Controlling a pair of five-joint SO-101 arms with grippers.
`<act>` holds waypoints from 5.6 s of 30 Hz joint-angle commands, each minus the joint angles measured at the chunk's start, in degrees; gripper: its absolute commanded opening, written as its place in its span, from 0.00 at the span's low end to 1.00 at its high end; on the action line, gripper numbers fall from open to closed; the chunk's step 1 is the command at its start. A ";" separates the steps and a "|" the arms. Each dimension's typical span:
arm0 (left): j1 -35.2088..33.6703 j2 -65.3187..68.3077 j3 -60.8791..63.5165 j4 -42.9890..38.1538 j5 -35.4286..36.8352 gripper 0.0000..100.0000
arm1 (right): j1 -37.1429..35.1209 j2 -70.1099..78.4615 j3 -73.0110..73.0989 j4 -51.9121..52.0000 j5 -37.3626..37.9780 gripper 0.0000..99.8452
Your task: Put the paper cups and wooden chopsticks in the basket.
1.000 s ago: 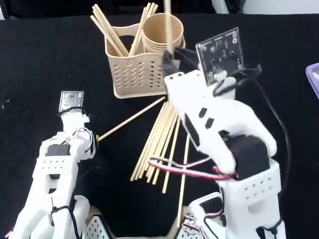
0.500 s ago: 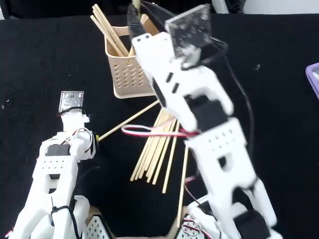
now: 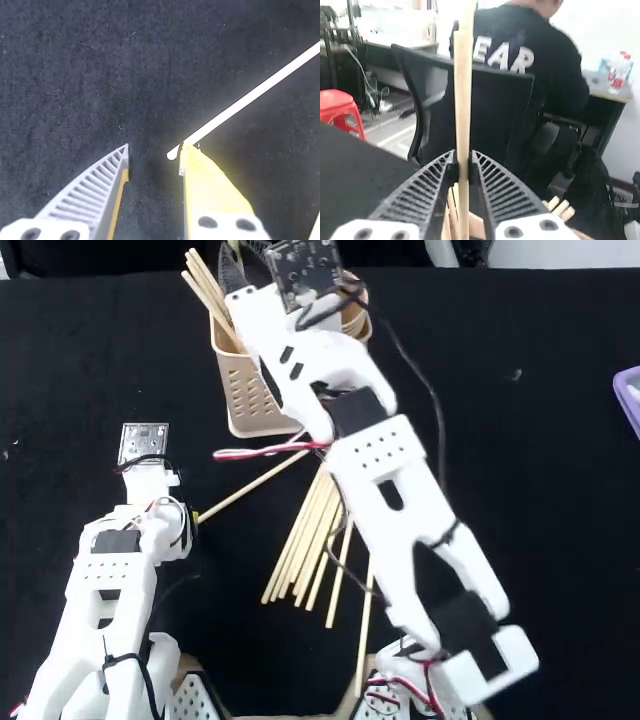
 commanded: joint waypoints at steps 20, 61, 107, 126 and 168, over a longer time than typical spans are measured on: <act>0.22 0.09 -0.57 -1.05 0.53 0.17 | -0.35 -5.93 -19.91 37.71 -0.53 0.14; 0.22 0.26 -0.48 -2.20 0.44 0.17 | 11.08 -20.09 51.82 39.56 -5.27 0.23; 0.13 0.18 -0.48 -2.20 0.44 0.17 | 19.78 -11.12 29.85 43.96 -21.54 0.01; 0.13 0.18 -0.48 -2.20 0.35 0.17 | 16.70 -4.44 30.37 50.11 -23.74 0.19; 0.04 0.18 -0.48 -2.20 0.26 0.17 | 14.42 5.58 31.25 50.02 -11.60 0.01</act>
